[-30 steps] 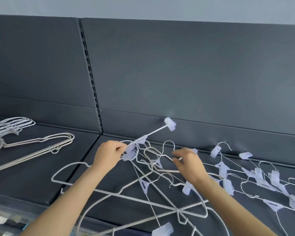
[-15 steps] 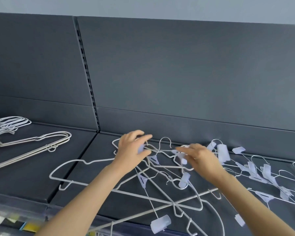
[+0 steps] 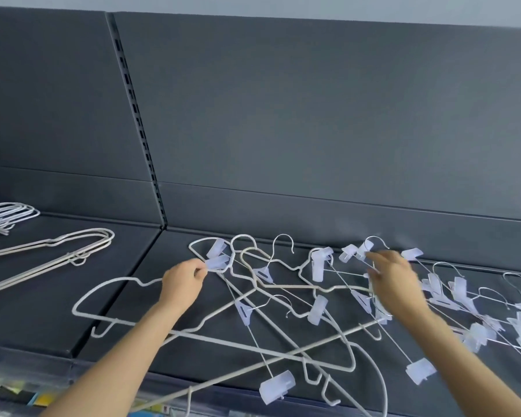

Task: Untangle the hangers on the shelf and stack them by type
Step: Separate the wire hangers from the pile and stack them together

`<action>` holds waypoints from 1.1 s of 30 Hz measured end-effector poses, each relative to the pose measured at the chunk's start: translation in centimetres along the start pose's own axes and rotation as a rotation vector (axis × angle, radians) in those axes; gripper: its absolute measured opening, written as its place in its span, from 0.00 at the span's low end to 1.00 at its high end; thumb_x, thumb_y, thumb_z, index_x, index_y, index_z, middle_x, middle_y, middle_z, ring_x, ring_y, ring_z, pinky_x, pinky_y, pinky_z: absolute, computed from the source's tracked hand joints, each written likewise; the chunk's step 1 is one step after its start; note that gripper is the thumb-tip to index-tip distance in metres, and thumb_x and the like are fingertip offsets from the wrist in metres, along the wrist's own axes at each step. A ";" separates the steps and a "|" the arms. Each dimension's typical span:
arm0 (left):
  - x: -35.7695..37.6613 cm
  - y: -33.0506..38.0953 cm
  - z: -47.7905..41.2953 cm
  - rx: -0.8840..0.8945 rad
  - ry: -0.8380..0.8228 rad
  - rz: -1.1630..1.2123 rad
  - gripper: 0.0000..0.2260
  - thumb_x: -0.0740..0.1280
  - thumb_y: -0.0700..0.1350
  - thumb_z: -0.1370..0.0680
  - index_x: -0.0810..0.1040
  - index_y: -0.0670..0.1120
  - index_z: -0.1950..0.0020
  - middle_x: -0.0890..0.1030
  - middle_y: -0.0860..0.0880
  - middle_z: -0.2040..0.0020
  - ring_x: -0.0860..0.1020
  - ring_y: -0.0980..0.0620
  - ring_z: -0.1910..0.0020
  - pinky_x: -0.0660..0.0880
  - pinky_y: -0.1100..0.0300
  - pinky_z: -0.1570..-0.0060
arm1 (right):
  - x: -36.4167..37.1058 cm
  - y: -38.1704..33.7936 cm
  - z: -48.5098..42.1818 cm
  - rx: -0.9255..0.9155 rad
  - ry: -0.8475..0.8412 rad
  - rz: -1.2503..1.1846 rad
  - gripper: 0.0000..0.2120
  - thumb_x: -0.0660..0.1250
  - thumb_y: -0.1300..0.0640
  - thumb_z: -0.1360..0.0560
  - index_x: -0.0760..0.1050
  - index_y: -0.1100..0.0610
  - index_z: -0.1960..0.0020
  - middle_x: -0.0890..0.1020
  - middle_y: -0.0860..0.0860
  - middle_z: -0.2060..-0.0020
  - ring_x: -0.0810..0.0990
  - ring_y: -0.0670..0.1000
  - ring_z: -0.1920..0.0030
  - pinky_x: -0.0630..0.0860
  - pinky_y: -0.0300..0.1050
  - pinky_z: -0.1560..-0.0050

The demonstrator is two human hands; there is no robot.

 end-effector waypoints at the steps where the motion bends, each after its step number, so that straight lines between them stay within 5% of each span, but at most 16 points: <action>1: -0.3 0.2 -0.1 0.011 0.018 0.036 0.06 0.64 0.37 0.25 0.79 0.43 0.59 0.82 0.41 0.62 0.78 0.38 0.58 0.71 0.53 0.56 | 0.4 -2.1 0.5 -0.090 -0.050 -0.086 0.12 0.61 0.65 0.26 0.79 0.52 0.50 0.78 0.59 0.50 0.74 0.61 0.49 0.71 0.50 0.48; 3: -1.0 0.9 -0.3 0.035 0.044 0.108 0.05 0.64 0.37 0.25 0.80 0.41 0.57 0.81 0.43 0.64 0.76 0.40 0.61 0.70 0.54 0.58 | 1.4 -5.6 1.5 -0.185 -0.264 -0.216 0.10 0.60 0.59 0.24 0.77 0.51 0.59 0.79 0.56 0.56 0.75 0.55 0.56 0.73 0.49 0.50; 7: -2.7 2.5 -0.5 0.088 0.093 0.221 0.06 0.64 0.36 0.25 0.80 0.40 0.59 0.82 0.40 0.62 0.75 0.42 0.63 0.73 0.52 0.59 | 3.5 -9.4 2.5 -0.244 -0.495 -0.311 0.12 0.63 0.51 0.24 0.77 0.60 0.52 0.81 0.53 0.60 0.75 0.51 0.61 0.73 0.50 0.51; 9: -3.2 3.3 -0.4 0.111 0.112 0.228 0.07 0.63 0.36 0.26 0.80 0.41 0.60 0.81 0.40 0.64 0.72 0.45 0.66 0.72 0.51 0.62 | 3.8 -10.0 2.3 -0.273 -0.415 -0.299 0.11 0.61 0.55 0.24 0.73 0.63 0.56 0.74 0.52 0.68 0.70 0.52 0.65 0.73 0.53 0.56; 14: -3.8 4.9 0.2 0.085 0.094 0.216 0.08 0.62 0.39 0.25 0.78 0.42 0.62 0.78 0.44 0.68 0.72 0.48 0.69 0.69 0.56 0.65 | 2.7 -9.3 0.9 -0.263 -0.205 -0.267 0.08 0.60 0.59 0.23 0.77 0.56 0.55 0.69 0.45 0.75 0.67 0.49 0.71 0.67 0.43 0.63; 18: -2.9 5.6 1.2 0.086 -0.103 0.274 0.11 0.61 0.40 0.25 0.77 0.41 0.65 0.73 0.52 0.72 0.72 0.59 0.75 0.68 0.60 0.64 | 1.7 -7.0 0.2 -0.247 -0.209 -0.203 0.09 0.60 0.60 0.23 0.76 0.58 0.60 0.75 0.53 0.71 0.69 0.54 0.67 0.69 0.47 0.63; 21: -3.1 4.0 1.0 0.046 -0.160 0.254 0.12 0.60 0.46 0.24 0.76 0.43 0.64 0.73 0.50 0.67 0.70 0.52 0.66 0.66 0.59 0.60 | 0.8 -3.6 -0.4 -0.236 -0.189 -0.215 0.08 0.63 0.60 0.24 0.80 0.60 0.56 0.76 0.56 0.70 0.67 0.51 0.68 0.69 0.48 0.64; 24: -4.2 2.2 0.7 0.002 -0.167 0.235 0.08 0.59 0.47 0.27 0.75 0.47 0.63 0.72 0.47 0.66 0.67 0.49 0.65 0.65 0.59 0.59 | 0.3 0.1 -0.8 -0.187 -0.175 -0.292 0.06 0.66 0.64 0.26 0.82 0.59 0.57 0.72 0.51 0.73 0.65 0.46 0.71 0.64 0.37 0.69; 28: -4.1 0.8 1.4 -0.076 -0.355 0.184 0.08 0.63 0.40 0.24 0.82 0.41 0.55 0.81 0.50 0.64 0.77 0.53 0.66 0.72 0.63 0.61 | -0.1 3.4 -1.0 -0.122 -0.167 -0.336 0.07 0.67 0.68 0.28 0.83 0.62 0.53 0.82 0.54 0.68 0.70 0.42 0.68 0.68 0.28 0.66; 33: -2.2 -0.5 2.8 -0.129 -0.540 0.115 0.06 0.66 0.39 0.27 0.82 0.45 0.61 0.79 0.54 0.70 0.75 0.56 0.69 0.70 0.66 0.65 | -1.9 5.5 -0.9 -0.023 -0.086 -0.391 0.20 0.68 0.63 0.27 0.80 0.39 0.67 0.77 0.53 0.73 0.66 0.44 0.73 0.66 0.29 0.69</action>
Point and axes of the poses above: each hand's wrist, its own z-axis away from the middle knuckle, its own x-axis out of the palm, y = z × x, the point moved 3 cm from there along -z, towards the middle knuckle
